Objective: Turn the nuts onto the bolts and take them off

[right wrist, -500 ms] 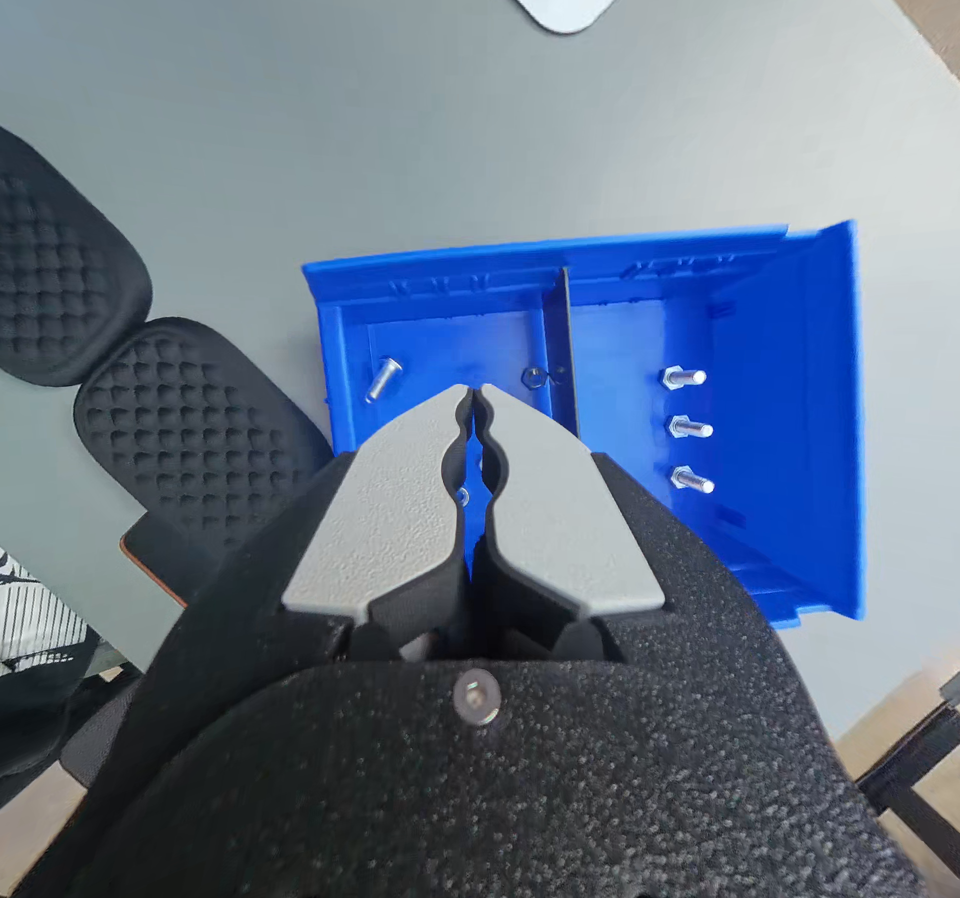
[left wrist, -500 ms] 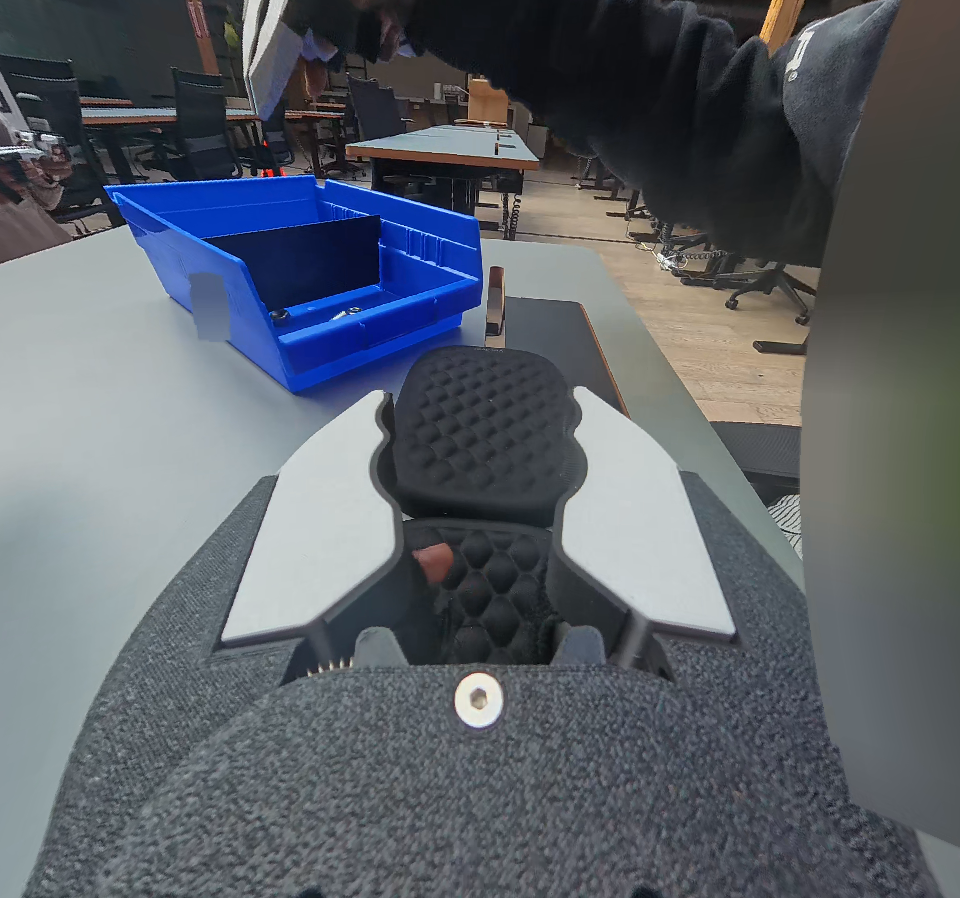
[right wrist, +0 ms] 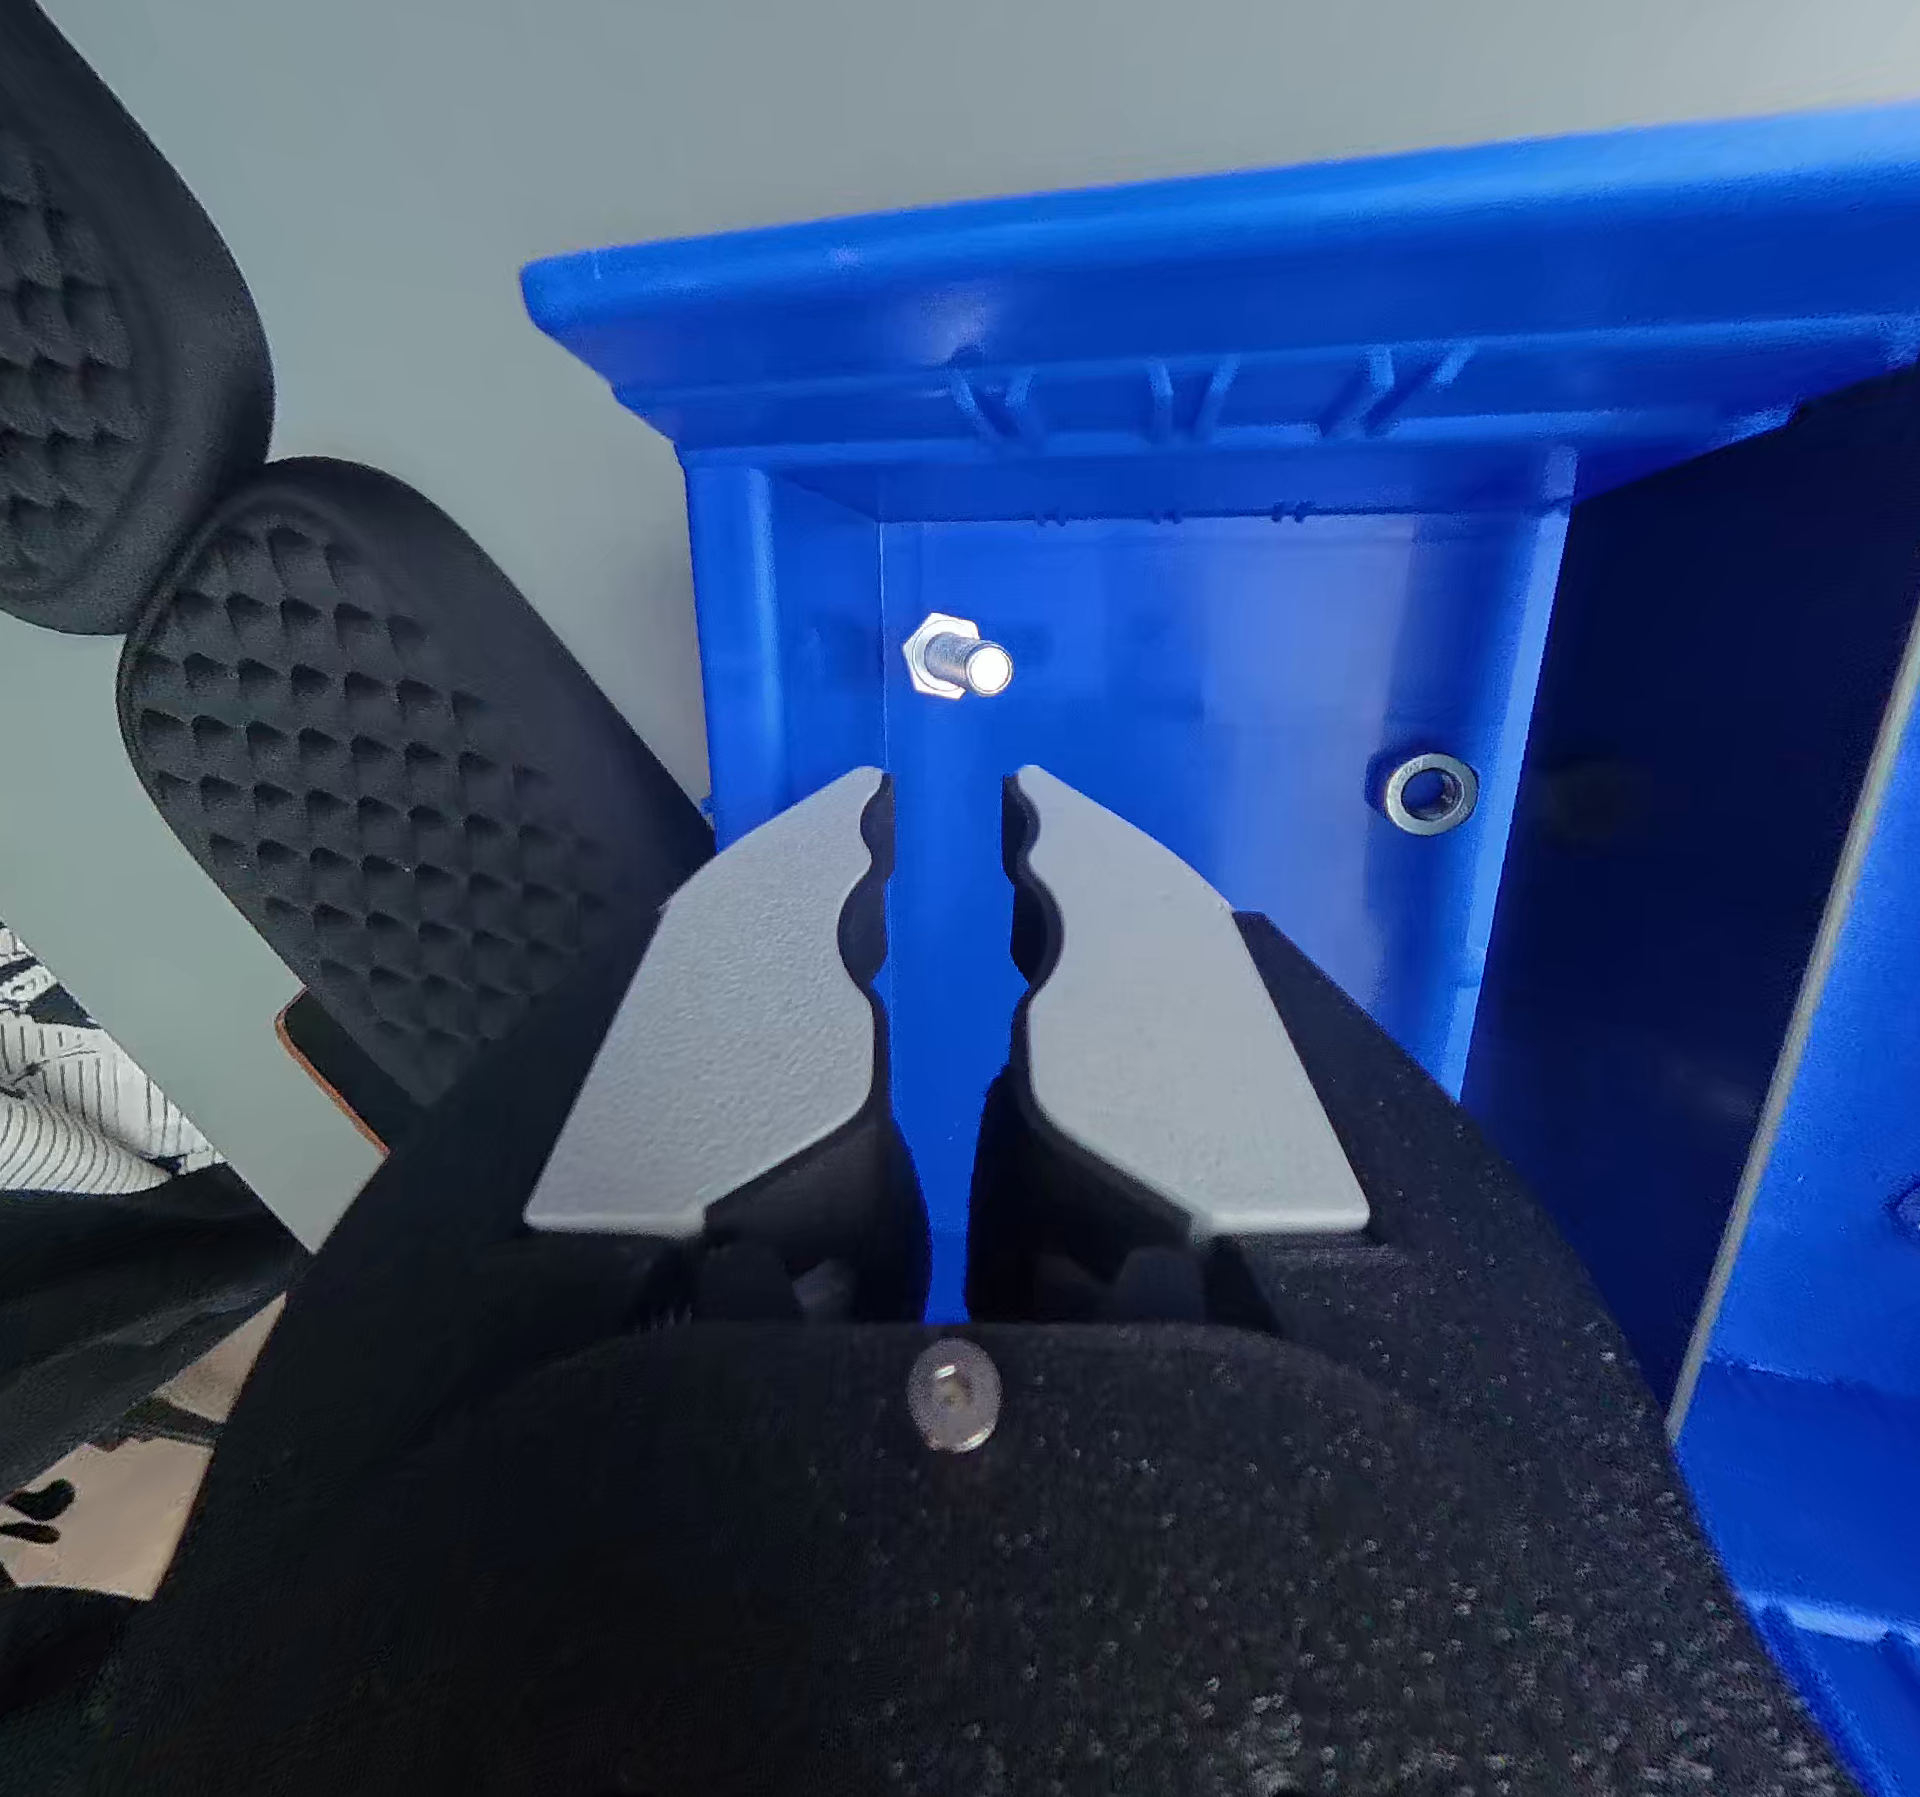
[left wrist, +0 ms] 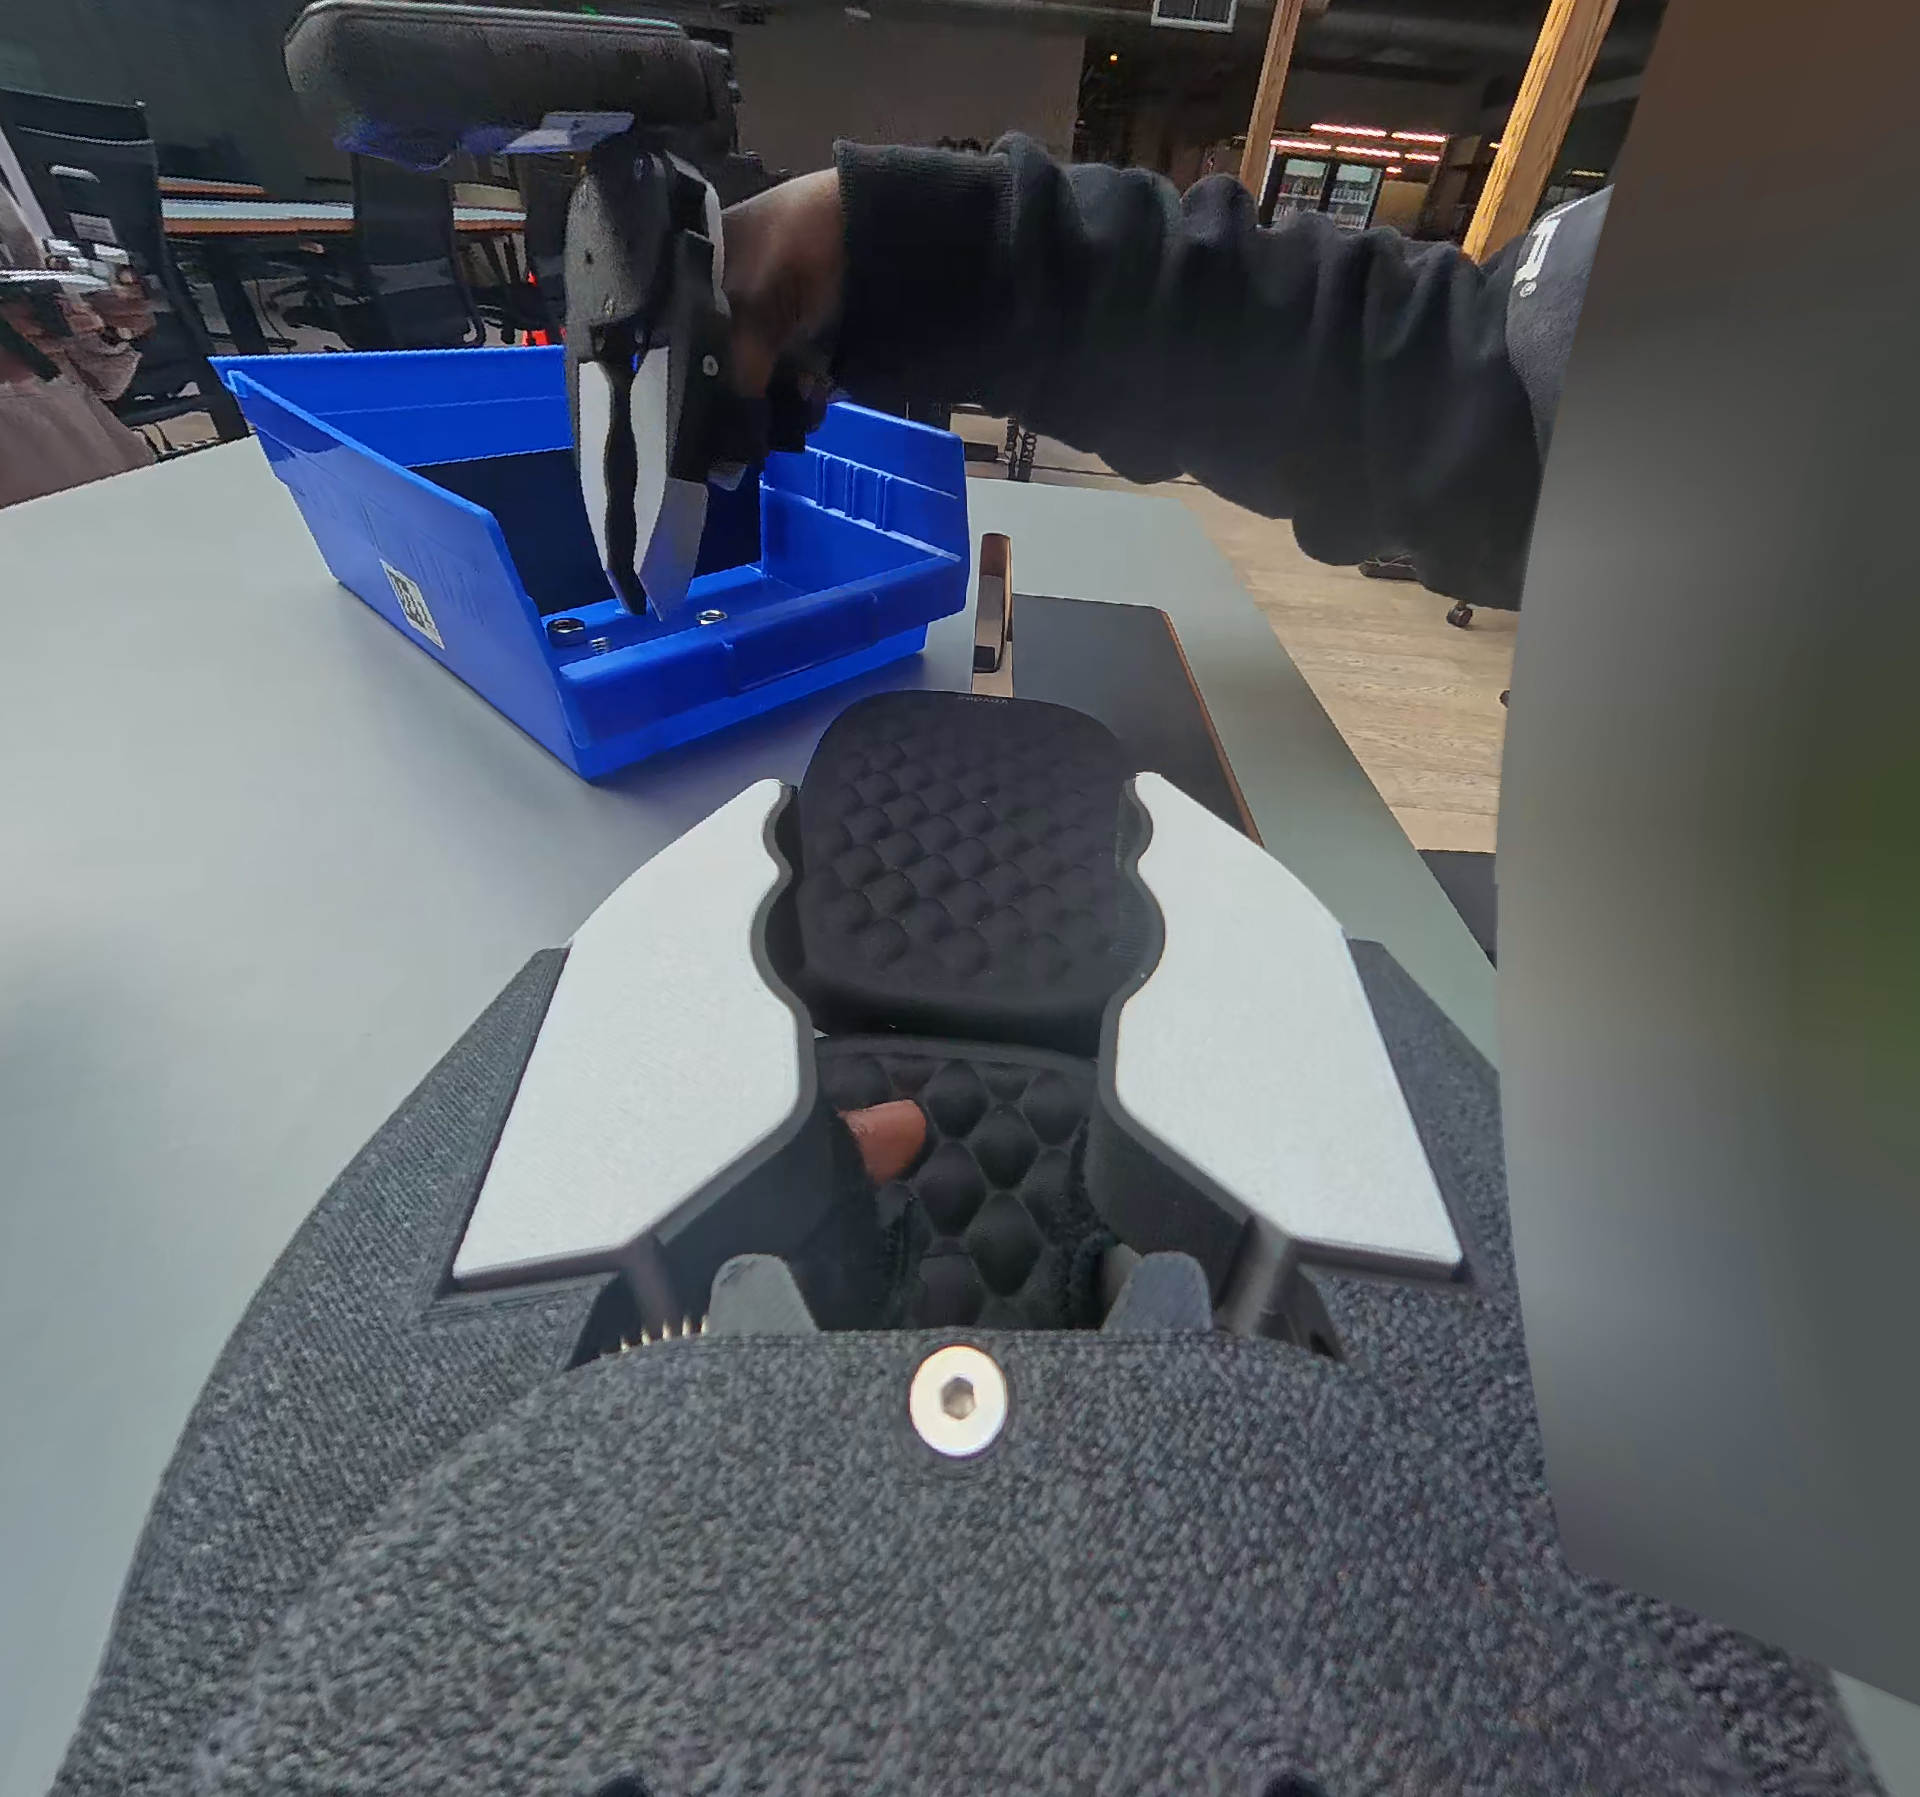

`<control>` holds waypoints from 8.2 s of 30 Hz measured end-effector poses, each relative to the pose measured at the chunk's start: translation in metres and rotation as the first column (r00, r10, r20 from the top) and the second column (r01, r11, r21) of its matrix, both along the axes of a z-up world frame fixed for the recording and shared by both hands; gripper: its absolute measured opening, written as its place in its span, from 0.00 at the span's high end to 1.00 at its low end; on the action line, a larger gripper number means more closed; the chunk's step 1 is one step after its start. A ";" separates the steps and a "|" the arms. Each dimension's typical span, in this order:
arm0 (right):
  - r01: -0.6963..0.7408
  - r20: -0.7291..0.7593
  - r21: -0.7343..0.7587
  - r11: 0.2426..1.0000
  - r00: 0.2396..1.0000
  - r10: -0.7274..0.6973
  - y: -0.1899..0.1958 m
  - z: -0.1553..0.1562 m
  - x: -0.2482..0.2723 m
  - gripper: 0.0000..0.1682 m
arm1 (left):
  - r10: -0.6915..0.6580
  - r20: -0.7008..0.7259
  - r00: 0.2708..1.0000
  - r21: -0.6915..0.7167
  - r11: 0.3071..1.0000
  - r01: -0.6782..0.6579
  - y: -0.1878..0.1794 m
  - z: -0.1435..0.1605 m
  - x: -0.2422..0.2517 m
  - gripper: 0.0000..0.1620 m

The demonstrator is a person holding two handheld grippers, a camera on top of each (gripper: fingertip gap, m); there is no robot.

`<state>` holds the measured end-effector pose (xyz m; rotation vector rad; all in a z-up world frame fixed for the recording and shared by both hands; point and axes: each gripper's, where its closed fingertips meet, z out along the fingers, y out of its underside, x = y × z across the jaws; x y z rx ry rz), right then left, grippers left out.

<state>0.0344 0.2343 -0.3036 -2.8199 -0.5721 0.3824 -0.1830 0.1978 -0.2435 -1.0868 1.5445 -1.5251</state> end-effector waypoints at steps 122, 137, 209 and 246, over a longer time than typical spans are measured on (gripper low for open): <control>0.038 0.284 0.265 0.963 0.952 -0.116 -0.076 0.042 -0.010 0.43 | 0.605 -0.514 0.608 0.457 0.793 -0.403 0.118 0.002 -0.194 0.52; -0.068 0.465 0.012 0.998 0.884 0.055 -0.060 -0.002 0.010 0.56 | 0.705 -0.699 0.121 0.693 0.710 -0.130 0.172 -0.067 -0.287 0.57; -0.782 0.504 -0.122 0.611 0.481 0.717 0.002 -0.039 -0.090 0.83 | 0.352 -0.805 0.478 0.585 0.606 0.539 0.145 -0.103 -0.091 0.84; 0.503 -0.305 0.785 0.361 0.822 -0.480 -0.036 0.062 -0.010 0.55 | 0.805 -0.256 0.536 0.084 0.571 -0.817 0.062 -0.012 0.046 0.60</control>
